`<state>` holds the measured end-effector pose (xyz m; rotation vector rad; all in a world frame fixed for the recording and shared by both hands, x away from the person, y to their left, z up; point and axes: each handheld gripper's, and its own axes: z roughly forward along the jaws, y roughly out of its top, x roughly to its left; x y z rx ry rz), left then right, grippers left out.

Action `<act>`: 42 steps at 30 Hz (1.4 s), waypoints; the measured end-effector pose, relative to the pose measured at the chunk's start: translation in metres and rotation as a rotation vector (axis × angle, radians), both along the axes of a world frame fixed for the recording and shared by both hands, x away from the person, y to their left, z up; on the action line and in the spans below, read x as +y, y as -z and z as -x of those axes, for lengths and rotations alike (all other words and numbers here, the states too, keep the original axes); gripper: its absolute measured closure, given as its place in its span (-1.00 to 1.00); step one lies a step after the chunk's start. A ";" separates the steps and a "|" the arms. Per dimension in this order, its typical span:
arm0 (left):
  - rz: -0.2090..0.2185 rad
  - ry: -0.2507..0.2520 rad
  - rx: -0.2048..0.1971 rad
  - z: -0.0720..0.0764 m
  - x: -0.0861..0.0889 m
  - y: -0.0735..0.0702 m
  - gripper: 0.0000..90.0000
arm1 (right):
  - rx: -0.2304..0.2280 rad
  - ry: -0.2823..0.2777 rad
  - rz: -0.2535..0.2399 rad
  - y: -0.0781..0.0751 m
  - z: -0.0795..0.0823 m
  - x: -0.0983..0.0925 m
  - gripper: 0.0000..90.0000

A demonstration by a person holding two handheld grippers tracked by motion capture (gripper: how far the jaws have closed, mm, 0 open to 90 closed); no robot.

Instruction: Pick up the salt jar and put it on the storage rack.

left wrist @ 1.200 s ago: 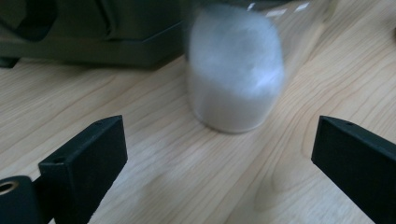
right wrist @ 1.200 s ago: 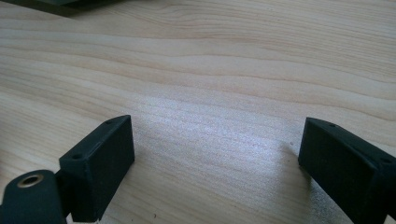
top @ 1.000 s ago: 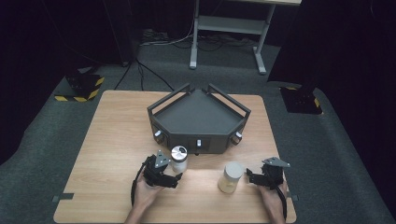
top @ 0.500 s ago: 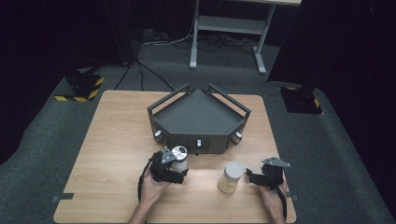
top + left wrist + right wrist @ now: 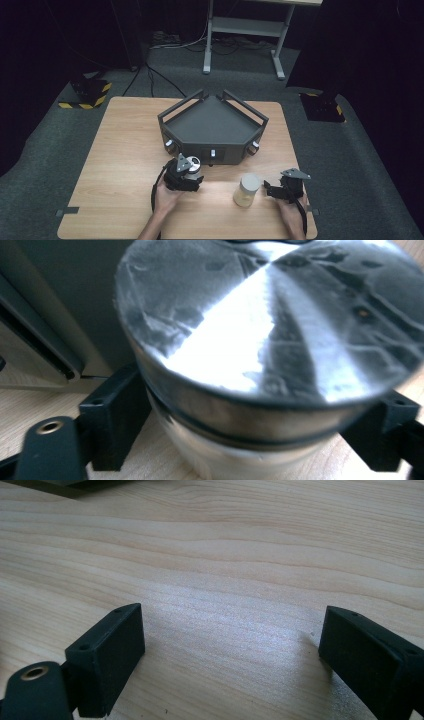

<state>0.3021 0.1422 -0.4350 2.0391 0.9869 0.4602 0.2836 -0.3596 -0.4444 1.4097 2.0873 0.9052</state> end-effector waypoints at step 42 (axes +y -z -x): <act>0.003 0.005 -0.016 -0.003 -0.004 0.008 -0.32 | 0.000 0.001 0.000 0.000 0.000 0.000 -0.76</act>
